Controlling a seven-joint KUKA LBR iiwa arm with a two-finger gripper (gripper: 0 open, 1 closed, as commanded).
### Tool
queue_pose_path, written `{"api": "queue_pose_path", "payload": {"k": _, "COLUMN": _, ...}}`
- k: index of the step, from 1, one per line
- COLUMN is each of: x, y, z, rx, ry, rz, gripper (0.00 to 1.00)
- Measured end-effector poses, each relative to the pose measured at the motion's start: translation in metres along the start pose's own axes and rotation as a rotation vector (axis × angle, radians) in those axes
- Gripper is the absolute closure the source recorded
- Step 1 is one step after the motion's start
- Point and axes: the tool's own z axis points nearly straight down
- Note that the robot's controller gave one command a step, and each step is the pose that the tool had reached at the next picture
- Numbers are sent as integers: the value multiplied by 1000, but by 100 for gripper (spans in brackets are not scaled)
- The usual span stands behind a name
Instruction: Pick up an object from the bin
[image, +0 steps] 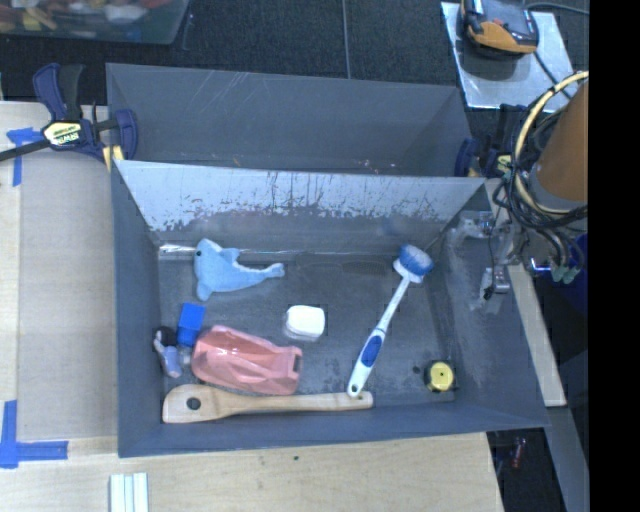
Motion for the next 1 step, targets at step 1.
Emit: {"api": "queue_pose_path", "payload": {"k": 1, "x": -2, "y": 1, "z": -5, "rx": 1, "ry": -8, "rz": -5, "gripper": 0}}
